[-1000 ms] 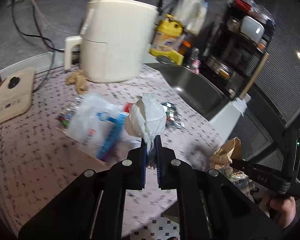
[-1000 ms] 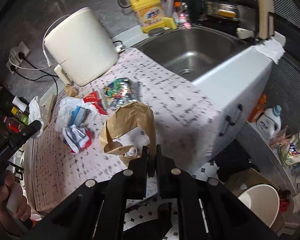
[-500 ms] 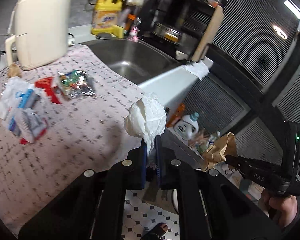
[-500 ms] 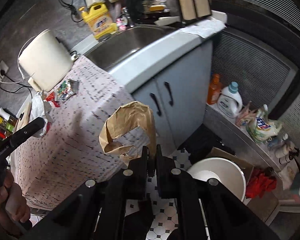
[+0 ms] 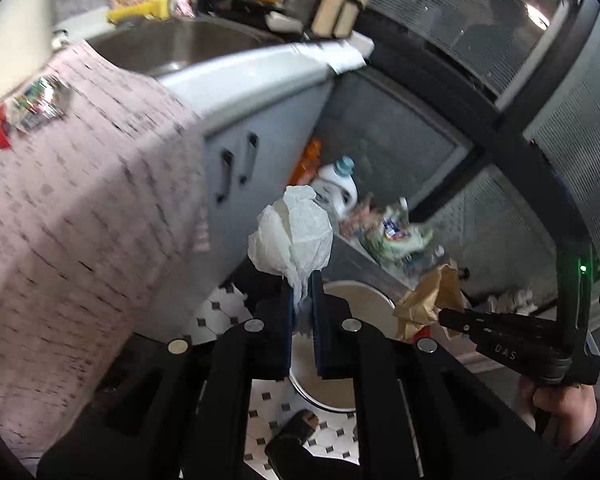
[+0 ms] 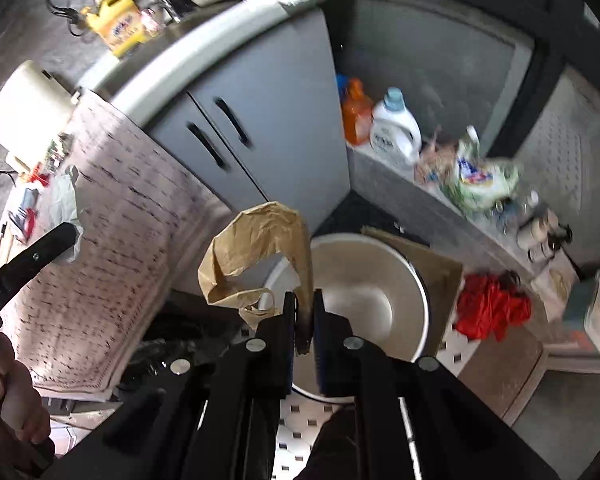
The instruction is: Collect trash
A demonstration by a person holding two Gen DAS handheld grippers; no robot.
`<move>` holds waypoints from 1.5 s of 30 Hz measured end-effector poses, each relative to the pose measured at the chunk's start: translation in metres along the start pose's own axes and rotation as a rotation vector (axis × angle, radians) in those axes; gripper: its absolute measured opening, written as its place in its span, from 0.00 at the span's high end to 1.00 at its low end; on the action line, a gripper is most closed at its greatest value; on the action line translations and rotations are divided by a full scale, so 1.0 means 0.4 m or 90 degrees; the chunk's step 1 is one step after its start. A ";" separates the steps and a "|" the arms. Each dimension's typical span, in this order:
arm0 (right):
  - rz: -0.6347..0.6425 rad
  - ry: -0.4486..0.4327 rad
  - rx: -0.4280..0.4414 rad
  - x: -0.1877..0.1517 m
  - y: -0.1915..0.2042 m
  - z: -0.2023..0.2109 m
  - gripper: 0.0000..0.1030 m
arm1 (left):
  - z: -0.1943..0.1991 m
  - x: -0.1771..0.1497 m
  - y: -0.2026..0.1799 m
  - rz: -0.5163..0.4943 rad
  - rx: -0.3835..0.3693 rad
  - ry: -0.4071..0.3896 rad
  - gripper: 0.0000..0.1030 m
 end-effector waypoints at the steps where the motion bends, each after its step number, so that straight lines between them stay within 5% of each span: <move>1: -0.007 0.008 0.001 -0.014 -0.020 -0.013 0.87 | -0.017 -0.015 -0.011 -0.002 -0.005 0.007 0.91; 3: -0.016 0.019 0.000 -0.037 -0.053 -0.036 0.57 | -0.050 -0.045 -0.027 0.003 -0.018 0.024 0.91; 4: -0.019 0.020 -0.011 -0.049 -0.071 -0.046 0.51 | -0.069 -0.065 -0.036 0.008 -0.026 0.035 0.91; 19: -0.063 -0.003 -0.049 -0.113 -0.240 0.040 0.39 | -0.254 -0.251 -0.171 -0.003 -0.102 0.152 0.91; 21: -0.068 -0.010 -0.052 -0.112 -0.251 0.054 0.38 | -0.267 -0.258 -0.189 -0.001 -0.126 0.165 0.82; 23: -0.076 -0.019 -0.055 -0.110 -0.261 0.067 0.36 | -0.268 -0.258 -0.204 0.003 -0.141 0.170 0.39; 25: -0.083 -0.026 -0.055 -0.106 -0.263 0.077 0.35 | -0.248 -0.239 -0.201 0.006 -0.136 0.139 0.22; 45: -0.027 -0.139 -0.019 0.060 0.003 0.160 0.12 | -0.007 0.014 0.028 0.005 -0.044 -0.007 0.07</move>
Point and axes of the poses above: each gripper's, at about its wrist camera, not at the fingertips, and z roughly against the way its jaws point, y to its left, x to its top, the point moved 6 cm from there along -z, roughly the way its jaws point, and after that the axes turned 6 degrees about -y, right-handed, at the moved point
